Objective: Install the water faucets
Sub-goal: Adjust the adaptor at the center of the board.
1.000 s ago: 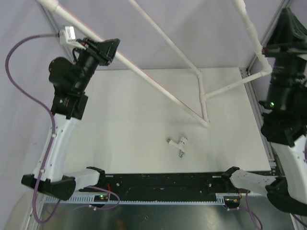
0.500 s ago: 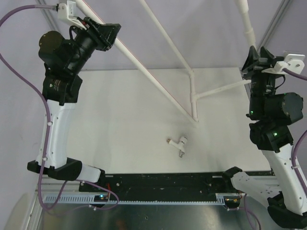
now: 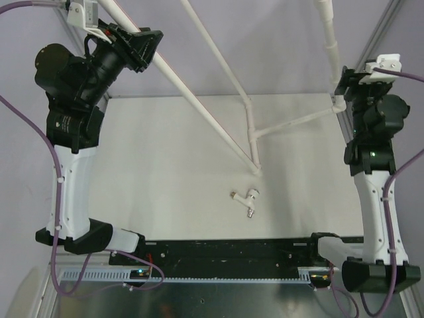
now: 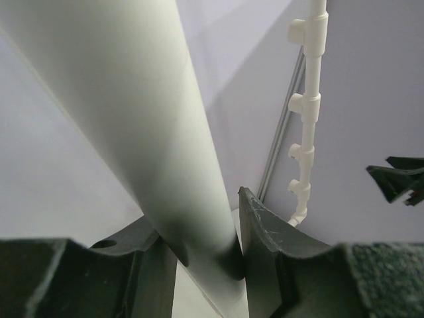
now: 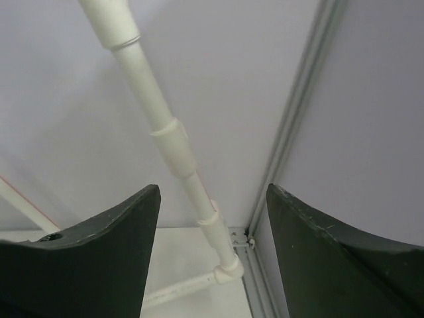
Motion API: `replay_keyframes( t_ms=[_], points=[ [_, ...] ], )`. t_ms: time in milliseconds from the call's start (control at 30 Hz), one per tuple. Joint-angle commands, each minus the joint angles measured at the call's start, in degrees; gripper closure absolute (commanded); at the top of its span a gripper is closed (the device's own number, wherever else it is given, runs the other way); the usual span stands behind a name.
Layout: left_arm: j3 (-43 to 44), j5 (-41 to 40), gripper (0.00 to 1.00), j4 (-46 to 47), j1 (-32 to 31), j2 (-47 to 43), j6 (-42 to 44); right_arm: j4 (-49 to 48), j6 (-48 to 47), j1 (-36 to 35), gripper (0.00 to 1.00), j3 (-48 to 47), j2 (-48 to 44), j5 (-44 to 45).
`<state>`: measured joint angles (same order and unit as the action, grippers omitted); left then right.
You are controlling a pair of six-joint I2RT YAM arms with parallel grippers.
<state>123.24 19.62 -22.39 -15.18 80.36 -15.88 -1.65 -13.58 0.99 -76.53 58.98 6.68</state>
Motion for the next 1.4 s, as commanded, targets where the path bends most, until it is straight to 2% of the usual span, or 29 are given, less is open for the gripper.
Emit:
replay_keyframes(
  t_ms=[0,233,400,700,833,900,933,967,1000,1033,1067,1167,1367],
  points=[
    [2.7,4.7,1.00,3.0,1.1,-1.6,15.2,-9.4,-1.7,1.7,0.29,0.1,5.9,-13.4],
    [3.4,6.4,1.00,2.1,1.4,-0.8,14.8,-23.3,-0.8,4.3,0.30,-0.5,16.9,-23.6],
    [4.0,7.5,1.00,1.4,1.4,-0.3,15.1,-27.0,-2.8,4.2,0.31,-3.7,24.3,-22.6],
    [4.2,8.9,1.00,0.2,1.6,-0.6,15.6,-24.8,-14.7,3.8,0.32,-12.6,36.4,-19.4],
    [4.2,10.4,1.00,-0.1,2.0,-0.6,15.4,-26.8,-16.0,4.4,0.33,-15.3,41.0,-16.5],
    [4.1,11.0,1.00,-0.2,2.5,-0.6,15.2,-25.7,-15.6,4.6,0.42,-17.0,43.2,-16.6],
    [4.0,11.1,1.00,-0.1,2.7,-0.5,15.2,-25.0,-15.4,4.5,0.50,-17.4,43.9,-16.8],
    [4.0,11.2,1.00,-0.1,3.0,-0.5,15.3,-24.9,-14.9,4.5,0.59,-17.1,44.2,-16.8],
    [4.0,11.1,1.00,-0.1,3.3,-0.3,15.3,-26.3,-14.1,4.4,0.80,-16.2,44.0,-15.7],
    [4.0,10.7,1.00,-0.2,3.5,-0.2,15.3,-28.3,-12.4,4.4,0.90,-14.3,43.7,-14.4],
    [4.0,10.1,1.00,-0.3,3.7,0.1,15.4,-30.3,-10.6,4.4,0.95,-12.6,42.8,-13.1],
    [4.3,6.4,1.00,-0.6,3.9,1.2,15.6,-32.4,-6.3,4.8,0.99,-6.0,38.5,-10.5],
    [8.0,3.5,1.00,-0.9,3.9,5.5,13.1,-31.0,2.1,5.8,1.00,6.5,27.7,-2.6]
  ],
)
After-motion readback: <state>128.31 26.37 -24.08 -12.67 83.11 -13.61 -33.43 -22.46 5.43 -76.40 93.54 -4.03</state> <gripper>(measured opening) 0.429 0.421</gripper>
